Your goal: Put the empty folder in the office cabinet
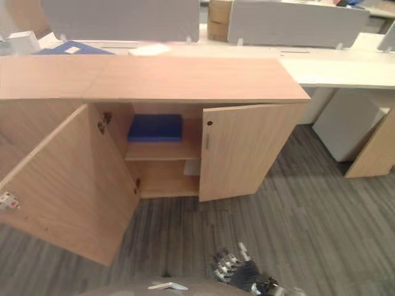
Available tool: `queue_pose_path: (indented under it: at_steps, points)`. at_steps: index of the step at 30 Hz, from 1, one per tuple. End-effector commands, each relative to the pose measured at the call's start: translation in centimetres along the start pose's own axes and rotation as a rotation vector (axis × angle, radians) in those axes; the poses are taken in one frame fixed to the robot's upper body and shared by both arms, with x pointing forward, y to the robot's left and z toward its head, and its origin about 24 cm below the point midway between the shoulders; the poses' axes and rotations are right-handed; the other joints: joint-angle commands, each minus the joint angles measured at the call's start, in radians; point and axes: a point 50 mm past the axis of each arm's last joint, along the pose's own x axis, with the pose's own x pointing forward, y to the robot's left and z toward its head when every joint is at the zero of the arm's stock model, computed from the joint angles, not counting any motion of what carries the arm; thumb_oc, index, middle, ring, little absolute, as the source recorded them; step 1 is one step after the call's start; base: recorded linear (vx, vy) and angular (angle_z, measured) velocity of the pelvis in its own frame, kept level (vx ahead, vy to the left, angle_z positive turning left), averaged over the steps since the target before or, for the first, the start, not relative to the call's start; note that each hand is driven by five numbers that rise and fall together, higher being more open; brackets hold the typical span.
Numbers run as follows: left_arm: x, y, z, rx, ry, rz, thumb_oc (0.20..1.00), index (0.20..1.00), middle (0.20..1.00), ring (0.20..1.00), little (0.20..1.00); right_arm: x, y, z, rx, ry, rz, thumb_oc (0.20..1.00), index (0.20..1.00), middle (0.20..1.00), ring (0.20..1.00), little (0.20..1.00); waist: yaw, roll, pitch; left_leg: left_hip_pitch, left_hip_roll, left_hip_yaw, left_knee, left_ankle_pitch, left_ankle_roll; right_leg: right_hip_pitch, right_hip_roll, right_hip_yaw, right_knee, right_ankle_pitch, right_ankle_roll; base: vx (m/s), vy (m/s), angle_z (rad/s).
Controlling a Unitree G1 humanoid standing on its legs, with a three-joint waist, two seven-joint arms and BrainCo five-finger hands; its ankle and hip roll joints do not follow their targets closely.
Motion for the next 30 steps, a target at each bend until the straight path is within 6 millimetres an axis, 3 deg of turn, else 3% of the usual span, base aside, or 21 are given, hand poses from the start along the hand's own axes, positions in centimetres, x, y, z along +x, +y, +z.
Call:
queue_pose_path:
  at_steps: [1, 5, 9, 11, 15, 19, 20, 21, 27, 29, 30]
  points:
    - [-0.4, 3.2, 2.1, -0.027, -0.078, 0.147, 1.0, 1.0, 1.0, 1.0, 1.0, -1.5, -2.1, -1.8, -0.047, 0.119, -0.135, 1.0, 1.0, 1.0, 1.0, 1.0, -0.015, 0.008, 0.042, 0.068, -0.02, 0.01, -0.077, 0.009, 0.045, 0.103, 0.033, -0.013, -0.067, 0.013, -0.014, 0.01, 0.007, 0.38]
    - [-1.5, 5.4, 5.6, -0.12, -0.209, 0.236, 1.0, 1.0, 1.0, 1.0, 1.0, -3.3, -3.7, -1.4, 0.014, 0.071, -0.212, 1.0, 1.0, 1.0, 1.0, 1.0, -0.022, 0.011, 0.036, 0.068, -0.021, 0.019, -0.077, 0.007, 0.049, 0.104, 0.03, -0.009, -0.067, 0.016, -0.012, 0.02, 0.015, 0.16]
    - [-2.3, 6.2, 7.8, -0.161, -0.308, 0.328, 1.0, 1.0, 1.0, 1.0, 1.0, -4.2, -4.1, -0.7, 0.037, 0.042, -0.245, 1.0, 1.0, 1.0, 1.0, 1.0, -0.039, 0.011, 0.033, 0.074, -0.02, 0.031, -0.077, 0.0, 0.051, 0.107, 0.033, 0.006, -0.067, 0.015, -0.012, 0.01, 0.012, -0.01]
    - [-3.5, 6.6, 10.7, -0.17, -0.376, 0.408, 1.0, 1.0, 1.0, 1.0, 1.0, -4.6, -3.7, 0.4, 0.025, 0.036, -0.265, 1.0, 1.0, 1.0, 1.0, 1.0, -0.059, 0.021, 0.025, 0.081, -0.017, 0.049, -0.077, -0.008, 0.05, 0.107, 0.033, 0.025, -0.067, 0.012, -0.015, 0.02, 0.065, -0.1]
    - [-4.8, 7.3, 12.8, -0.144, -0.463, 0.496, 1.0, 1.0, 1.0, 1.0, 1.0, -4.4, -3.3, 1.0, 0.015, 0.028, -0.262, 1.0, 1.0, 1.0, 1.0, 1.0, -0.067, 0.031, 0.019, 0.083, -0.016, 0.058, -0.077, -0.011, 0.049, 0.105, 0.032, 0.038, -0.067, 0.012, -0.013, 0.0, 0.043, -0.15]
    - [-4.8, 7.3, 12.8, -0.143, -0.463, 0.496, 1.0, 1.0, 1.0, 1.0, 1.0, -4.4, -3.3, 1.0, 0.015, 0.028, -0.262, 1.0, 1.0, 1.0, 1.0, 1.0, -0.067, 0.031, 0.019, 0.083, -0.016, 0.058, -0.077, -0.011, 0.049, 0.105, 0.032, 0.038, -0.067, 0.012, -0.013, -0.01, 0.009, -0.18]
    - [-7.4, 7.8, 17.1, -0.108, -0.661, 0.54, 1.0, 1.0, 1.0, 1.0, 1.0, -4.1, -3.2, 0.7, 0.019, 0.011, -0.249, 1.0, 1.0, 1.0, 1.0, 1.0, -0.08, 0.034, 0.017, 0.082, -0.015, 0.07, -0.077, -0.014, 0.051, 0.098, 0.031, 0.049, -0.067, 0.019, -0.007, -0.03, 0.028, 0.07]
    - [-7.4, 7.8, 17.1, -0.108, -0.661, 0.54, 1.0, 1.0, 1.0, 1.0, 1.0, -4.1, -3.2, 0.7, 0.019, 0.011, -0.249, 1.0, 1.0, 1.0, 1.0, 1.0, -0.08, 0.034, 0.017, 0.082, -0.015, 0.07, -0.077, -0.014, 0.051, 0.098, 0.031, 0.049, -0.067, 0.019, -0.007, -0.03, 0.028, -0.25]
    - [-10.7, 5.4, 21.9, -0.062, -0.868, 0.451, 1.0, 1.0, 1.0, 1.0, 1.0, -4.4, -3.9, 0.0, 0.037, 0.009, -0.264, 1.0, 1.0, 1.0, 1.0, 1.0, -0.094, 0.031, 0.01, 0.083, -0.015, 0.082, -0.077, -0.018, 0.052, 0.093, 0.034, 0.06, -0.067, 0.025, -0.004, -0.01, 0.003, -0.04]
    - [-12.4, 3.1, 23.9, -0.013, -0.961, 0.399, 1.0, 1.0, 1.0, 1.0, 1.0, -4.4, -3.9, -0.3, 0.047, 0.007, -0.265, 1.0, 1.0, 1.0, 1.0, 1.0, -0.099, 0.028, 0.01, 0.083, -0.015, 0.085, -0.077, -0.019, 0.053, 0.09, 0.034, 0.064, -0.067, 0.028, -0.002, -0.03, -0.008, -0.08]
    - [-12.4, 3.1, 23.9, -0.013, -0.961, 0.399, 1.0, 1.0, 1.0, 1.0, 1.0, -4.4, -3.9, -0.3, 0.047, 0.007, -0.265, 1.0, 1.0, 1.0, 1.0, 1.0, -0.099, 0.028, 0.01, 0.083, -0.015, 0.085, -0.077, -0.019, 0.053, 0.09, 0.034, 0.064, -0.067, 0.028, -0.002, -0.02, -0.007, -0.06]
